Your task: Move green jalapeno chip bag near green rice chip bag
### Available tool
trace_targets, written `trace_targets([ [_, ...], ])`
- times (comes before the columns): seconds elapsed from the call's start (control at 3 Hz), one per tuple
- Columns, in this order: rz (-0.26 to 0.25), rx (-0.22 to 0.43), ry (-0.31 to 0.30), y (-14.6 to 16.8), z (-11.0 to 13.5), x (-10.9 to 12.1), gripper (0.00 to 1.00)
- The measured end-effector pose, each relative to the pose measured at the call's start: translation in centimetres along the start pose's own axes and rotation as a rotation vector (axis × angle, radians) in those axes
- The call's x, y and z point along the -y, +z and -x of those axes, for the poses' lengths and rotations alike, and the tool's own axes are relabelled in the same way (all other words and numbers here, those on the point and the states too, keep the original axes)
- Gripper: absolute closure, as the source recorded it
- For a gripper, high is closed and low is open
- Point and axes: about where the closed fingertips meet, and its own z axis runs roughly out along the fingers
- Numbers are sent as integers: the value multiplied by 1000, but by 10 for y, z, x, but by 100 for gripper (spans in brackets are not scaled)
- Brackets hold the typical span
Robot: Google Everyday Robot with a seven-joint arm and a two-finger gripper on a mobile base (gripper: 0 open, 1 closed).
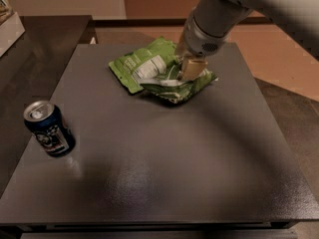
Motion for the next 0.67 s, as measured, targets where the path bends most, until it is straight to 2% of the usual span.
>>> trace_targets([
  [0.33,1,0,-2,1,1,0,0],
  [0.67,1,0,-2,1,1,0,0],
])
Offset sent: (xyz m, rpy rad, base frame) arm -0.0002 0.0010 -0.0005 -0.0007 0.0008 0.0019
